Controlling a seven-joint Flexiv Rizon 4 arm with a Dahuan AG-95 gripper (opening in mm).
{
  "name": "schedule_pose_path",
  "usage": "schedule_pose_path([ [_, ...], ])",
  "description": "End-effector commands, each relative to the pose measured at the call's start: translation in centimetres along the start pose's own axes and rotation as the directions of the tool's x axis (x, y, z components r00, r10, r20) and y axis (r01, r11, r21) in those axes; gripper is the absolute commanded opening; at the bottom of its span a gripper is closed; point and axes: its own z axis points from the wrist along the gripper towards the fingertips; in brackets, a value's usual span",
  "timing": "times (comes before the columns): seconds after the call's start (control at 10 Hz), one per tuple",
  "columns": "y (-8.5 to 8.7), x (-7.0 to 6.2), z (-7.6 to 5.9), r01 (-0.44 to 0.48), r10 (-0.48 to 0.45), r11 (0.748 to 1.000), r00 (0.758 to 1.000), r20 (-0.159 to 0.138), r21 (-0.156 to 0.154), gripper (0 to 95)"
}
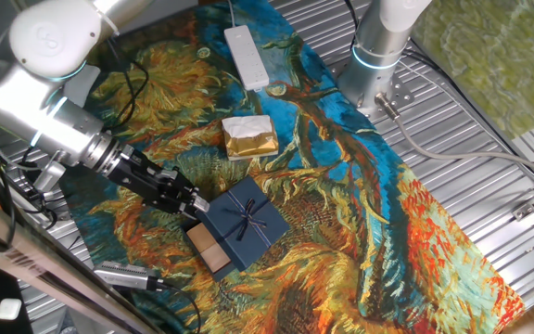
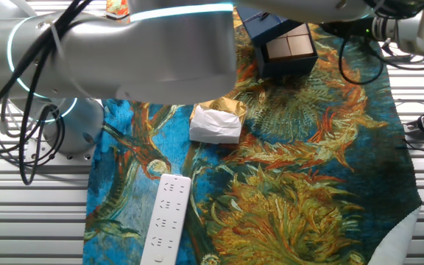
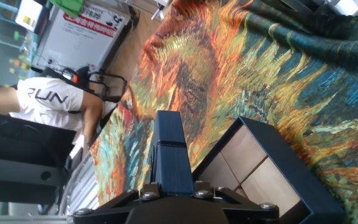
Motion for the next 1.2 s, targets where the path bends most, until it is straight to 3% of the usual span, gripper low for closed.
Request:
schedule_pose_path([
  [0.1, -0.08, -0.18, -0.21, 0.001, -0.001, 1.0, 1.0, 0.001, -0.009, 0.0],
  [1.2, -0.08, -0.18, -0.21, 0.009, -0.009, 1.0, 1.0, 0.029, -0.021, 0.0],
])
